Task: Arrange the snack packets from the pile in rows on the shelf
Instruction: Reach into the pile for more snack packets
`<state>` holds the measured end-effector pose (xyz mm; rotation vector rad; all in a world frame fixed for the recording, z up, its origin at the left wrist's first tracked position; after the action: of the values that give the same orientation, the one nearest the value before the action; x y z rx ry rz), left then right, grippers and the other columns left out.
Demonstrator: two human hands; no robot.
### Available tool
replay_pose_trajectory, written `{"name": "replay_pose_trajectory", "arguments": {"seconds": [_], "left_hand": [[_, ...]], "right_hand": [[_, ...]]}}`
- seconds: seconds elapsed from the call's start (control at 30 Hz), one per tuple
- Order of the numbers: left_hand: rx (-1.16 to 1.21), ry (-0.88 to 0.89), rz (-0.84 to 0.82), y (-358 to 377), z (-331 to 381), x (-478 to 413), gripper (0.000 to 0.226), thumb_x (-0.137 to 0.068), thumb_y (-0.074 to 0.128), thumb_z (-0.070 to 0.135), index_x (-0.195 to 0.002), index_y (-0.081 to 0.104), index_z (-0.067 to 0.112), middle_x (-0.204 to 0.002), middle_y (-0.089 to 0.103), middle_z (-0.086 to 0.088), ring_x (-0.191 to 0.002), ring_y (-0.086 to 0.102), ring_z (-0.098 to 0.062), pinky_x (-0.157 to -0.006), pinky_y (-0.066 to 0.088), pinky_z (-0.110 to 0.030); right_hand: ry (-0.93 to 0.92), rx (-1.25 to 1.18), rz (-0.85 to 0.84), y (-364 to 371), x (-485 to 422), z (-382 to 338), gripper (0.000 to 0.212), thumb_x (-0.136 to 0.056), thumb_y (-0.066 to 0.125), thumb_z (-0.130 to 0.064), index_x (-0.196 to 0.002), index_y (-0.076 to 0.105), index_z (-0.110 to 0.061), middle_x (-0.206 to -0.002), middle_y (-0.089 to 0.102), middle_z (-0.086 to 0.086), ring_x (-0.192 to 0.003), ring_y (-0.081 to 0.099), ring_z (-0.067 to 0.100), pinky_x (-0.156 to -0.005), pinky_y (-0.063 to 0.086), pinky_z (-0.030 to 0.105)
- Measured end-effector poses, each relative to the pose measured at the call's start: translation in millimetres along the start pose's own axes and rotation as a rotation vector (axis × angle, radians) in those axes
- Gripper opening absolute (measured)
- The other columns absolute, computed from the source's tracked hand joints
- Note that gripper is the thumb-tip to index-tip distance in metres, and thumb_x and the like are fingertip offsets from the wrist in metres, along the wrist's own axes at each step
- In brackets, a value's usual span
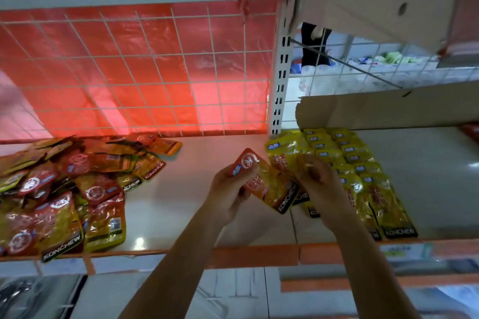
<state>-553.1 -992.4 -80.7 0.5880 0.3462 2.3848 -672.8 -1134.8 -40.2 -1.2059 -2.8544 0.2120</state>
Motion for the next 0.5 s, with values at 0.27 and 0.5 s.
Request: {"name": "replay_pose_trajectory", "arguments": {"seconds": [0.27, 0.5], "left_hand": [[-0.105, 0.021, -0.039, 38.2, -14.1, -6.8, 0.028, -0.061, 0.086, 0.037, -0.081, 0.076, 0.019, -0.079, 0.061, -0.009, -0.069, 0.045, -0.020, -0.055, 0.032, -0.026], [-0.127, 0.123, 0.020, 66.3, -7.6, -4.4, 0.008, -0.081, 0.074, 0.017, -0.084, 0.073, 0.010, -0.070, 0.065, -0.005, -0.057, 0.054, -0.012, -0.053, 0.042, -0.022]], "right_hand": [[-0.054, 0.018, -0.209, 5.0, 4.5, -8.9, 0.018, -0.098, 0.052, -0.019, -0.112, 0.062, -0.023, -0.095, 0.071, 0.002, -0.087, 0.068, 0.018, -0.077, 0.055, 0.041], [-0.116, 0.173, -0.137, -16.4, 8.4, -18.3, 0.048, -0.078, 0.077, -0.014, -0.117, 0.055, -0.031, -0.091, 0.067, -0.015, -0.081, 0.064, -0.006, -0.067, 0.048, 0.011]]}}
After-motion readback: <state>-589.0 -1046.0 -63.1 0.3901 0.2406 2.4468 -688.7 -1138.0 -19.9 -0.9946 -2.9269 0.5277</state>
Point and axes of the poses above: each hand's wrist, its own x-axis away from the middle knuckle, its own y-axis out of the palm, z = x × y, the point moved 10 cm from there along -x, towards the middle knuckle
